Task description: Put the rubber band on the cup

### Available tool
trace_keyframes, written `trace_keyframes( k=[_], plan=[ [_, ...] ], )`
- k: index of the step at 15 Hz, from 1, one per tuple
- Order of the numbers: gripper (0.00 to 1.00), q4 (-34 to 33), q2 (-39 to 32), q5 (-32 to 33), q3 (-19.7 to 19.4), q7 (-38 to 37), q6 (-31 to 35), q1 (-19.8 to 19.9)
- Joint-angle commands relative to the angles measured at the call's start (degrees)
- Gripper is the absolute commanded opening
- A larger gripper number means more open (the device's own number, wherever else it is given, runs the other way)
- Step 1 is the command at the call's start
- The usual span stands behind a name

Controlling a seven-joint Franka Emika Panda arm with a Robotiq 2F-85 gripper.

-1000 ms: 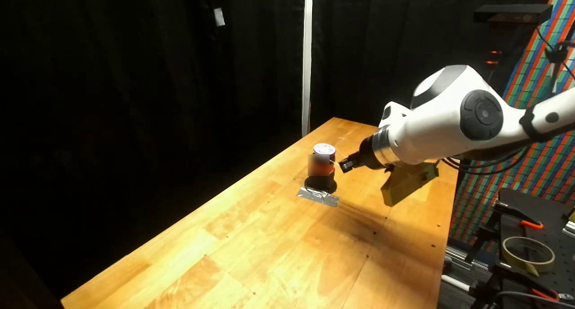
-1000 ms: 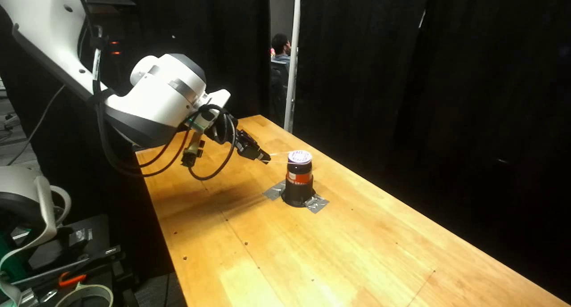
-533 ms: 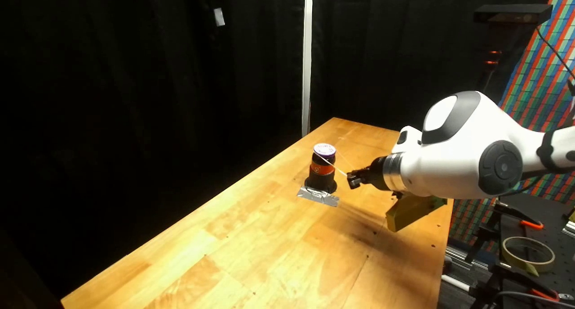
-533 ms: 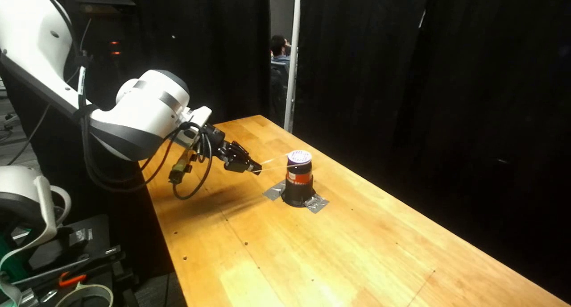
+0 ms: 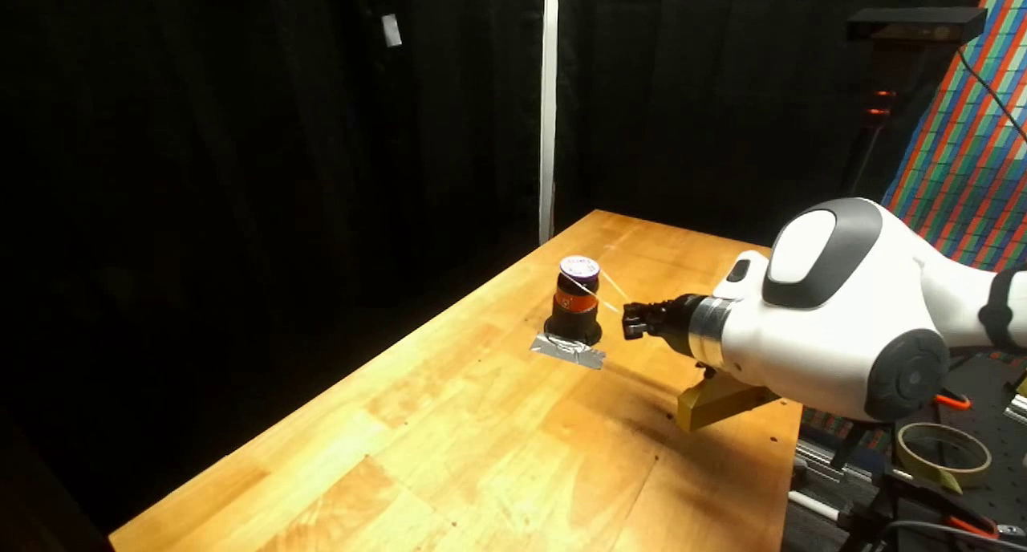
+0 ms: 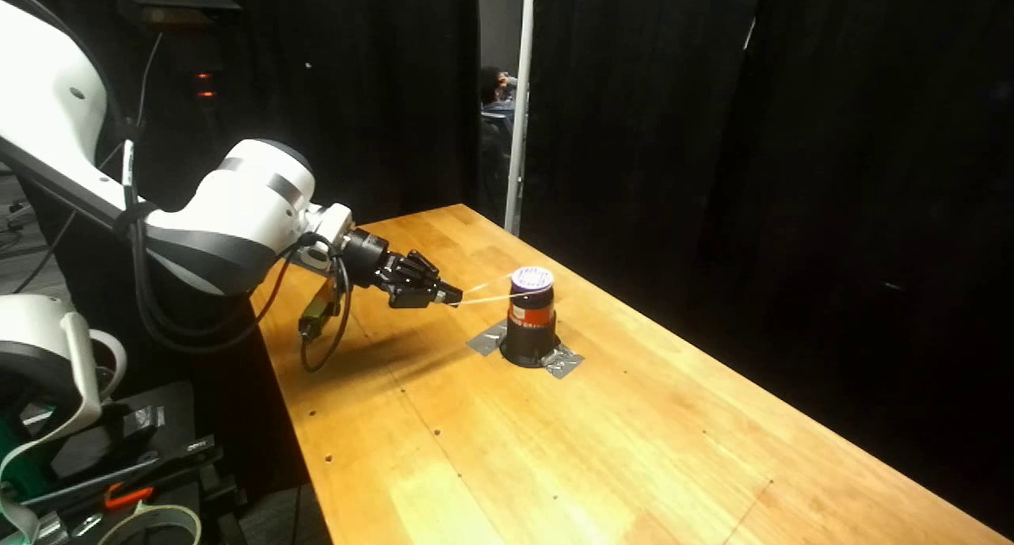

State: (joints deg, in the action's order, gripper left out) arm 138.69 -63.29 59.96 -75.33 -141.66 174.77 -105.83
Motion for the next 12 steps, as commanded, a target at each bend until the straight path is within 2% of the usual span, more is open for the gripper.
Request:
trace_keyframes(
  k=[1, 6, 10, 12],
  plan=[
    [0.13, 2.2, -5.6, 0.5, -2.0, -5.9, 1.4, -5.6],
    [0.13, 4.8, -6.6, 0.1, -3.1, -8.7, -0.6, -11.4],
    [0.13, 6.1, -5.4, 0.3, -3.4, -9.1, -3.5, -14.2],
    [0.11, 7.4, -2.7, 3.2, -6.8, -6.0, 0.3, -13.7]
  ],
)
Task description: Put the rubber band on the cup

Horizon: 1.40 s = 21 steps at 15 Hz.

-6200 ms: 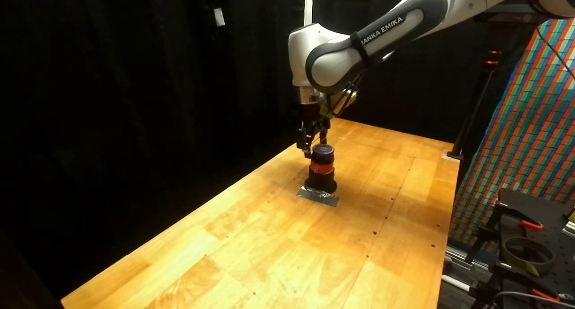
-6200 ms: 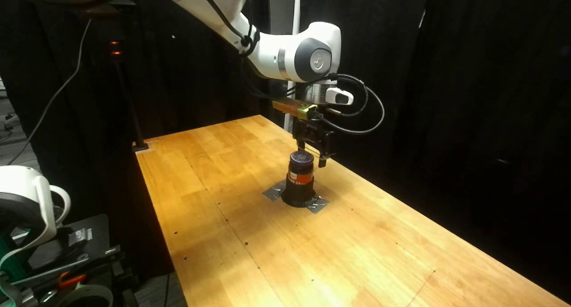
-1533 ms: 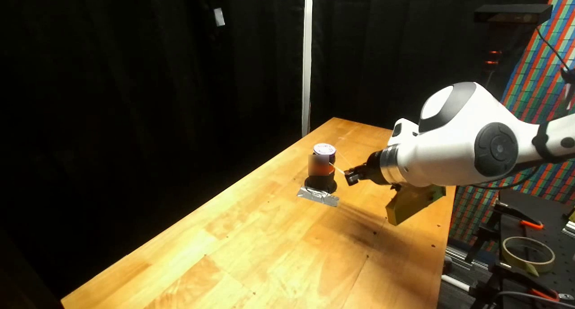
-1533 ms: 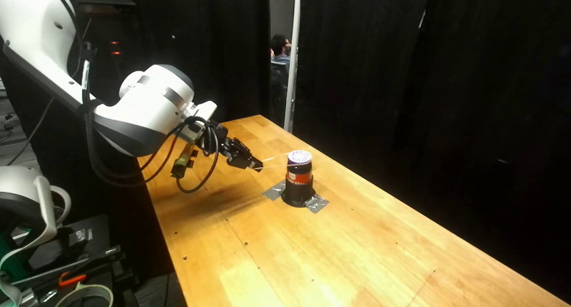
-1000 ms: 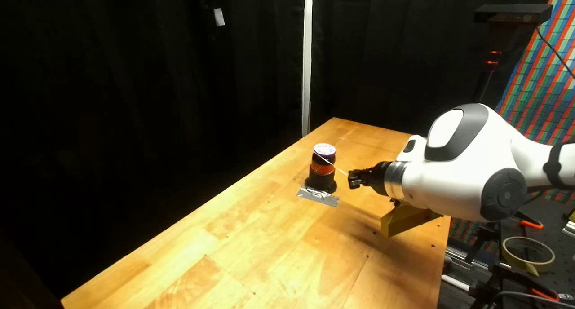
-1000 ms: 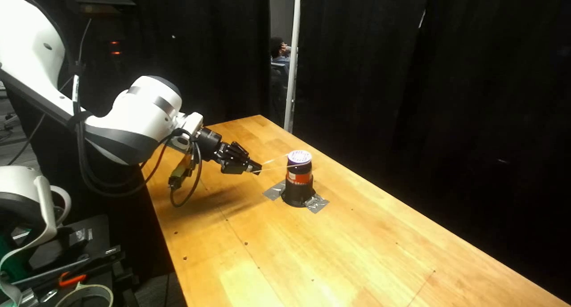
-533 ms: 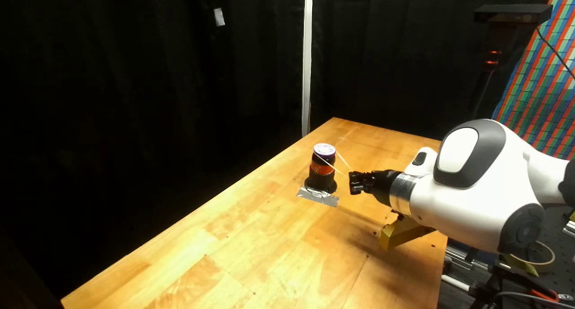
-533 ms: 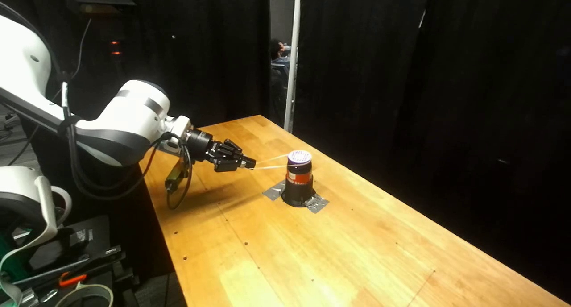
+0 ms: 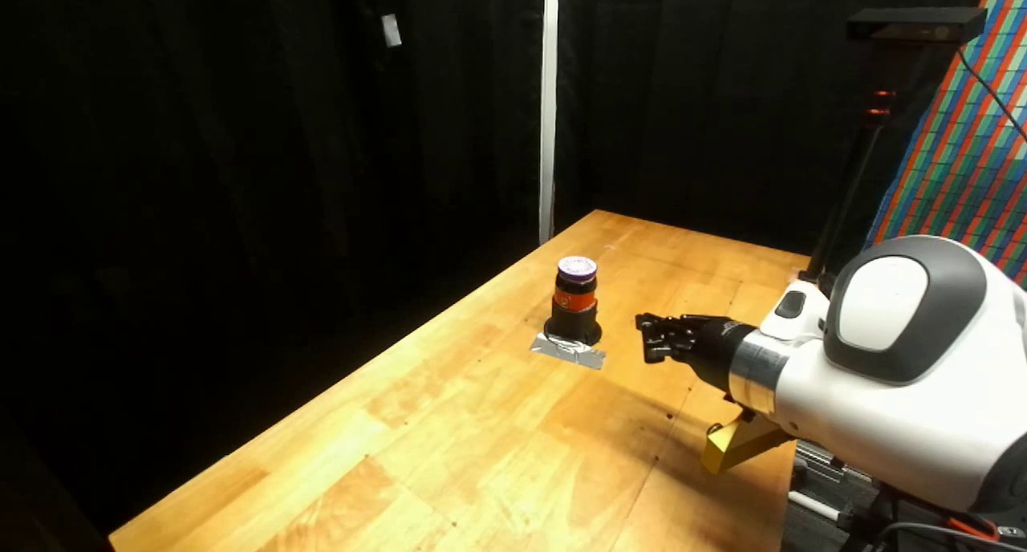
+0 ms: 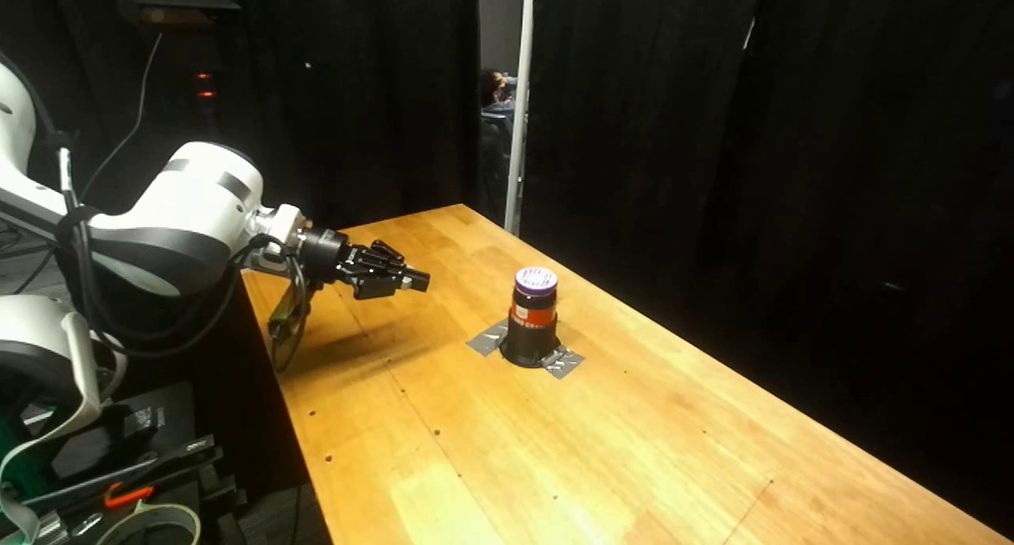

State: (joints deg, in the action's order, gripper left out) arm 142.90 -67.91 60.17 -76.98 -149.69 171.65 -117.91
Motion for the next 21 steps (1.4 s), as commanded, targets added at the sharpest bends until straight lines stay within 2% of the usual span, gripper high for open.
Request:
trace_keyframes(
  k=[1, 2, 3, 7, 8, 9, 10, 12, 14, 17, 19, 20, 21],
  plan=[
    [0.11, 4.0, 4.9, 5.9, -8.8, 5.7, 7.4, -0.5],
    [0.18, 4.4, 7.5, 9.3, -12.5, 9.4, 11.5, 1.1],
    [0.37, 3.5, 7.9, 11.7, -15.2, 11.3, 15.3, 2.7],
    [0.65, -0.6, 15.4, 23.1, -26.2, 21.4, 29.8, 12.0],
    [0.73, -1.0, 20.4, 23.8, -28.0, 27.4, 30.6, 14.1],
    [0.8, -3.6, 21.2, 31.9, -29.5, 23.9, 34.3, 17.6],
    [0.89, -4.9, 21.5, 35.7, -29.8, 23.8, 37.4, 20.6],
    [0.99, -9.4, 17.7, 45.6, -30.1, 17.2, 48.3, 26.8],
    [1.0, -15.0, 16.3, 55.1, -29.2, 10.7, 57.8, 30.4],
    [1.0, -22.1, 15.8, 63.4, -28.0, 6.2, 71.5, 33.2],
    [1.0, -26.5, 16.6, 67.9, -26.9, 4.6, 79.0, 33.8],
    [1.0, -26.5, 24.7, 75.1, -22.7, 0.3, 72.4, 31.0],
    [1.0, -28.1, 25.6, 78.9, -21.6, -2.2, 72.2, 30.7]
  ],
)
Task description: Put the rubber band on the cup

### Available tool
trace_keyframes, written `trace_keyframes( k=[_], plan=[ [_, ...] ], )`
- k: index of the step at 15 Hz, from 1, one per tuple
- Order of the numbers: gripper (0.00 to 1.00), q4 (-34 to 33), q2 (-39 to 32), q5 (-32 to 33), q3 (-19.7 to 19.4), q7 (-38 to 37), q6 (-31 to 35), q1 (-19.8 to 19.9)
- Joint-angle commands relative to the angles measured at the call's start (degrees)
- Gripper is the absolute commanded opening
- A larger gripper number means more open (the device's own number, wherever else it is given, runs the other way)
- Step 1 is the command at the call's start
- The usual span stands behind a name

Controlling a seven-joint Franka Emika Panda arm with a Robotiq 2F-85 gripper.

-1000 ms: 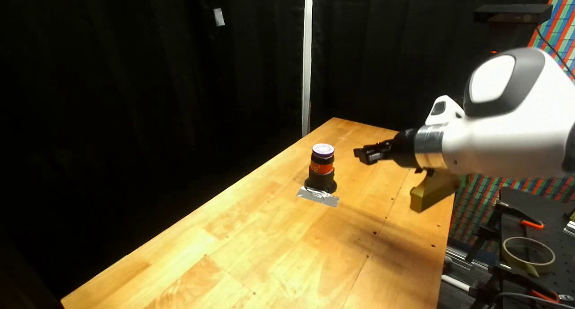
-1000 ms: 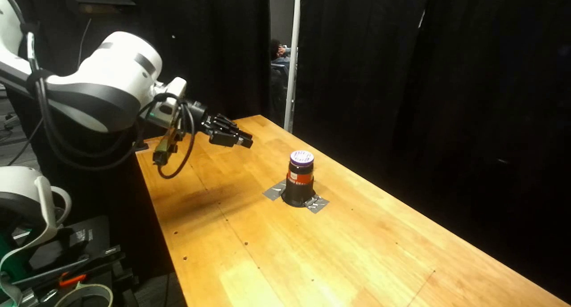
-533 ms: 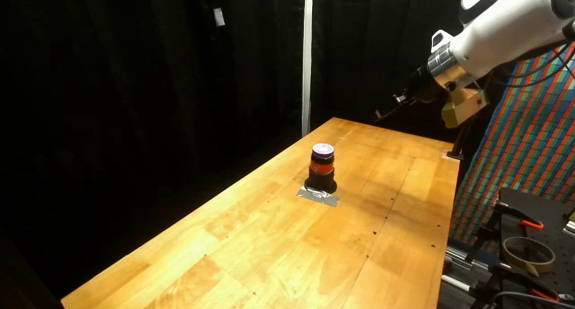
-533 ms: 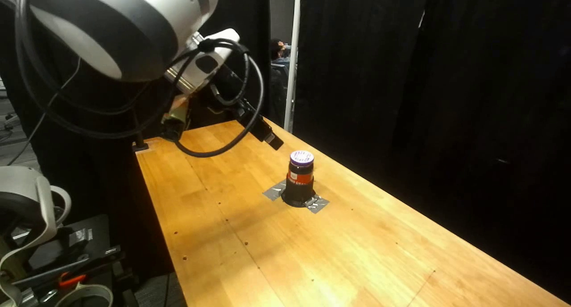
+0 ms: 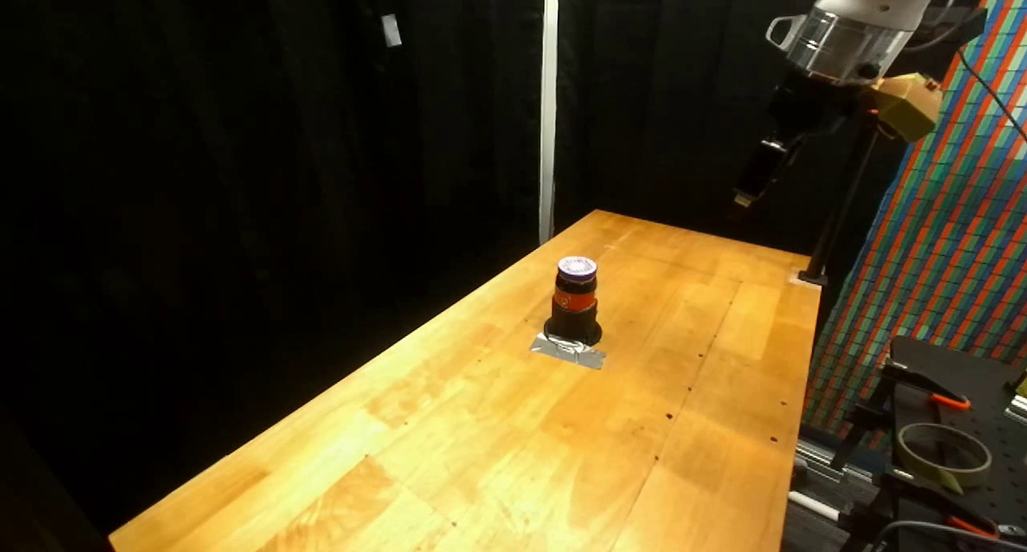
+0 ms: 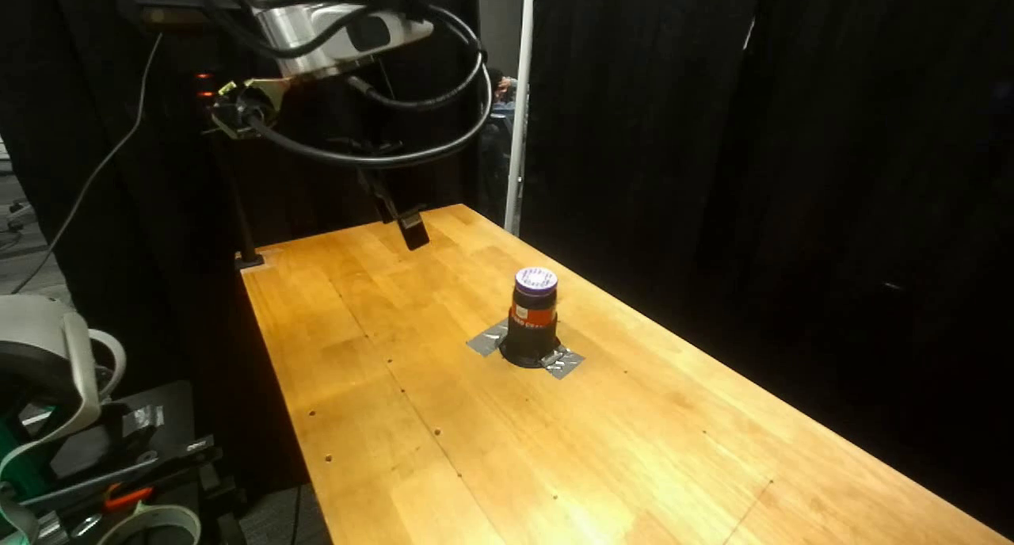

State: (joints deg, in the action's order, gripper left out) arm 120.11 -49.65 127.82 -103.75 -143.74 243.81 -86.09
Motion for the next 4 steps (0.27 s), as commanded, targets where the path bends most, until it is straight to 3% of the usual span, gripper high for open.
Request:
trace_keyframes(
  k=[1, 3, 4],
  plan=[
    [1.0, -6.0, 10.1, 15.7, 7.5, -11.2, -1.1, -1.6],
    [1.0, -6.7, 14.9, 23.2, 12.1, -18.3, -2.1, -2.0],
    [1.0, -4.3, 7.5, 16.5, 8.5, -12.3, -2.3, -2.0]
  ],
)
